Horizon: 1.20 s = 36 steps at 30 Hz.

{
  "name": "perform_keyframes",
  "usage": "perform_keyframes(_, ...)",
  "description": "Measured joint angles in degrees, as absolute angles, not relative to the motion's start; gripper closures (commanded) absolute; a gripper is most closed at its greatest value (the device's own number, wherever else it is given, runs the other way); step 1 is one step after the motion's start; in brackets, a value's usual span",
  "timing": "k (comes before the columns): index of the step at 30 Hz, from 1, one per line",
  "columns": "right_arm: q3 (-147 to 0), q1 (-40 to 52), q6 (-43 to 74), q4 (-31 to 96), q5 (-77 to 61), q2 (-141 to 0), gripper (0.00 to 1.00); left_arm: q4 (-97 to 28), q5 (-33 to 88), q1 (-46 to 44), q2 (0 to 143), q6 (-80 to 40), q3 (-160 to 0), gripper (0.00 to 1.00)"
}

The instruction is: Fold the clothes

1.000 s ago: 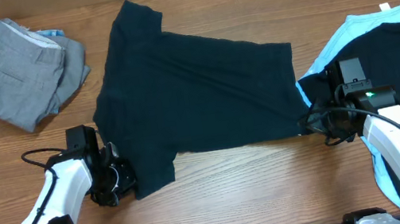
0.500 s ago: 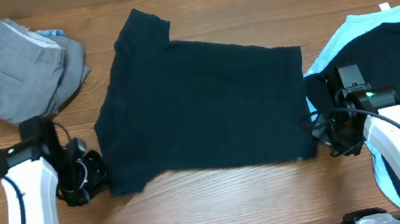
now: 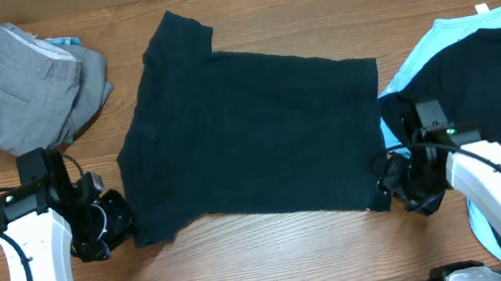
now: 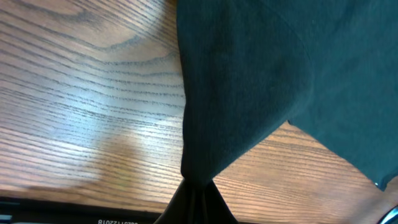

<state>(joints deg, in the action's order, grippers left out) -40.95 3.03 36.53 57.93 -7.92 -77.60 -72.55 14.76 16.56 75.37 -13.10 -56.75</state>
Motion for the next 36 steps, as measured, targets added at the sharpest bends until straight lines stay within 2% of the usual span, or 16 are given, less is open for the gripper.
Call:
perform_keyframes(3, -37.0, 3.0, 37.8, 54.1, -10.7, -77.6, 0.43, -72.7, 14.8, 16.6, 75.4, -13.1, -56.8, 0.96)
perform_keyframes(7, -33.1, 3.0, 39.1, 47.3, -13.4, -77.6, 0.61, -72.7, 14.8, 16.6, 75.4, -12.9, -56.8, 0.96)
perform_keyframes(9, -32.6, 3.0, 39.6, 45.5, -14.3, -77.6, 0.82, -72.6, 15.1, 16.6, 75.4, -12.6, -56.8, 0.96)
perform_keyframes(11, -32.5, 3.0, 40.2, 44.5, -14.8, -77.7, 0.96, -72.6, 15.7, 16.6, 75.4, -12.0, -56.8, 0.96)
perform_keyframes(15, -32.6, 3.0, 40.4, 47.2, -15.2, -77.7, 0.96, -72.8, 16.4, 16.6, 75.4, -11.6, -56.8, 0.96)
perform_keyframes(22, -36.8, 3.0, 37.7, 59.5, -15.0, -77.1, 0.96, -75.2, 17.1, 16.6, 75.4, -11.6, -56.8, 0.96)
perform_keyframes(30, -43.2, 3.0, 36.1, 73.1, -15.0, -67.5, 0.96, -76.3, 17.3, 17.3, 73.5, -11.6, -56.8, 0.96)
perform_keyframes(36, -43.2, 3.0, 36.0, 71.9, -15.1, -62.9, 0.96, -70.5, 18.5, 17.4, 72.2, -11.6, -56.8, 0.96)
